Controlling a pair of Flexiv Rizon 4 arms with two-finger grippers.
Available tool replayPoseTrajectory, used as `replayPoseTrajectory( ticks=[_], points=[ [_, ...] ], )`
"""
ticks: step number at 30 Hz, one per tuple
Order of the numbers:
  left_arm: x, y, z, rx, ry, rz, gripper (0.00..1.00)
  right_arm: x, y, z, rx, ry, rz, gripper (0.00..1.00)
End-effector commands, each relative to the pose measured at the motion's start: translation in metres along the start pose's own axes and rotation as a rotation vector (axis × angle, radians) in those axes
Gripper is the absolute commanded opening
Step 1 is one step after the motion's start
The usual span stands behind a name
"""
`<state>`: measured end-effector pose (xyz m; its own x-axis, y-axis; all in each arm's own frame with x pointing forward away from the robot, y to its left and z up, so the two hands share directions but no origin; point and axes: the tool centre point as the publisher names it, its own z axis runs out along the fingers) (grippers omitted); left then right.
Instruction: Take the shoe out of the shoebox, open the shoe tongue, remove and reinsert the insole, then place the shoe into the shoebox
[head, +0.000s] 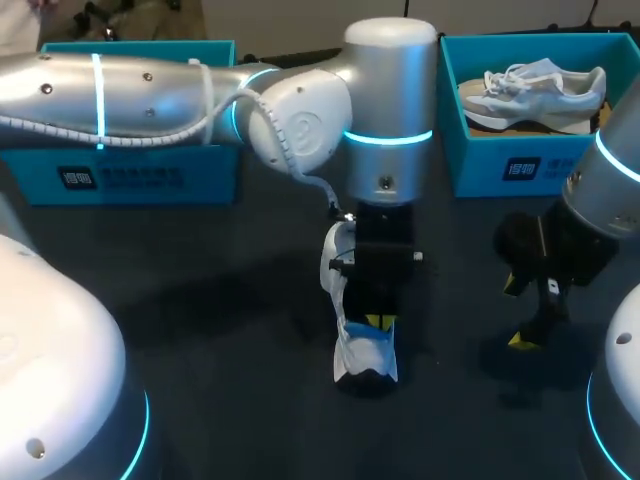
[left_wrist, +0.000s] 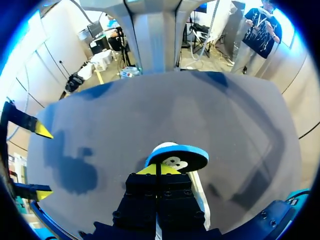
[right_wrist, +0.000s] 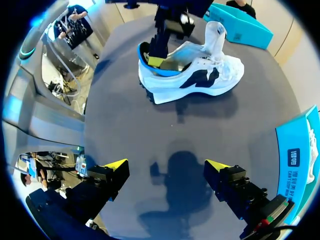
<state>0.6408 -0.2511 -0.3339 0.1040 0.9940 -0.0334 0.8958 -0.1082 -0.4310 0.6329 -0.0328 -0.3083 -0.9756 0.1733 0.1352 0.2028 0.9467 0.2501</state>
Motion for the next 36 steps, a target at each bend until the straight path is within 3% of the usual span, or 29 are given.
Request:
replayPoseTrajectory(
  ticks=[1,12,21,27,32,36],
  points=[
    [-0.003,0.007,0.012,0.000,0.041,-0.011,0.00,0.000,0.000,0.001,0.001,-0.001,0.000,1.00],
    [0.002,0.023,0.044,-0.031,-0.077,-0.059,0.00,0.000,0.000,0.001,0.001,-0.001,0.000,1.00],
    [0.003,0.029,0.057,-0.019,-0.066,-0.049,0.00,0.000,0.000,0.001,0.001,-0.001,0.000,1.00],
    [0.003,0.041,0.061,-0.141,-0.019,-0.085,0.00,0.000,0.000,0.001,0.001,-0.001,0.000,1.00],
    [0.013,0.064,0.049,-0.273,-0.001,-0.148,0.00,0.000,0.000,0.001,0.001,-0.001,0.000,1.00],
    [0.022,0.079,0.036,-0.317,0.020,-0.191,0.00,0.000,0.000,0.001,0.001,-0.001,0.000,1.00]
  ],
)
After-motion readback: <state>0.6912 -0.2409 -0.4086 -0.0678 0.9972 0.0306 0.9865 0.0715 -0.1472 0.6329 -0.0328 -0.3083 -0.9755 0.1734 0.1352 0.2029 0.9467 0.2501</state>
